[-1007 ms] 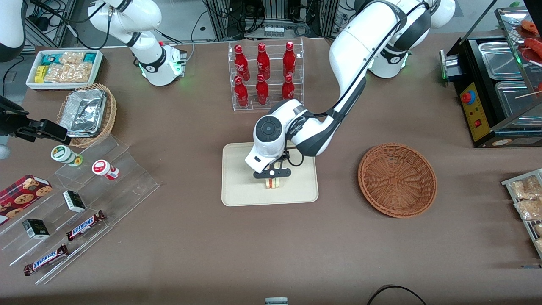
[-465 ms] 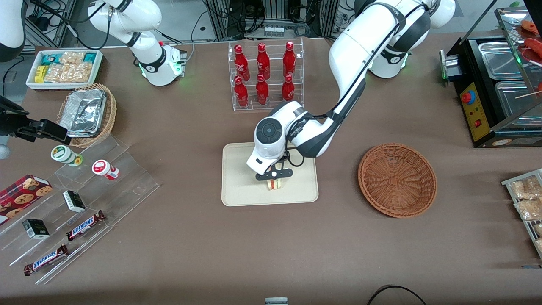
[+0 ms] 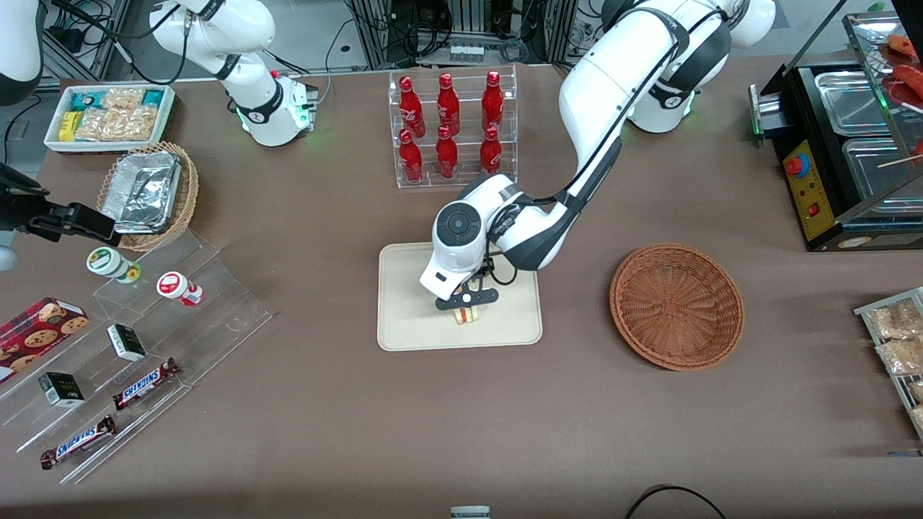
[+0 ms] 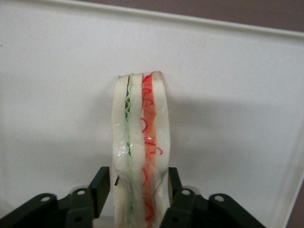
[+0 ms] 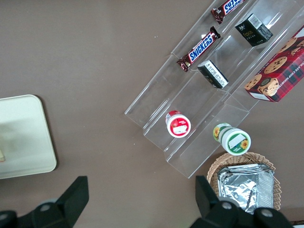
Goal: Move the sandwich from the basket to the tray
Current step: 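Lower the sandwich onto the tray and open the left gripper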
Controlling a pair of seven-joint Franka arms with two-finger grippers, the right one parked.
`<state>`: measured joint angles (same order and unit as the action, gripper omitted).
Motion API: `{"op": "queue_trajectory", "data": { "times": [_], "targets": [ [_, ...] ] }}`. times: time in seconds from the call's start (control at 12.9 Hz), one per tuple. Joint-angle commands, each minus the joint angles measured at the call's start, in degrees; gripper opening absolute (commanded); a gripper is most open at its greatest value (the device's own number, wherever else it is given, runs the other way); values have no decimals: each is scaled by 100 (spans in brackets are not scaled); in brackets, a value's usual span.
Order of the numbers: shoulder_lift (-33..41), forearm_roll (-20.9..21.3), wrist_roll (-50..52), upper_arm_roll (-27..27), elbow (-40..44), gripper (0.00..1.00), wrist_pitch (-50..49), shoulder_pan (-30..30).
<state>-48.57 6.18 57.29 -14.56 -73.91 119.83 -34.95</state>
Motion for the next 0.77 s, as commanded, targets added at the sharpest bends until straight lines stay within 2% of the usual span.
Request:
{"op": "queue_trajectory", "data": {
  "times": [0.0,0.39,0.7],
  "targets": [
    [110,33,98,41,288,100,-310,-30],
    [523,15,63,6,351,100,-724,49],
    [927,-3,-561,6,298,100,-1170,321]
  ]
}}
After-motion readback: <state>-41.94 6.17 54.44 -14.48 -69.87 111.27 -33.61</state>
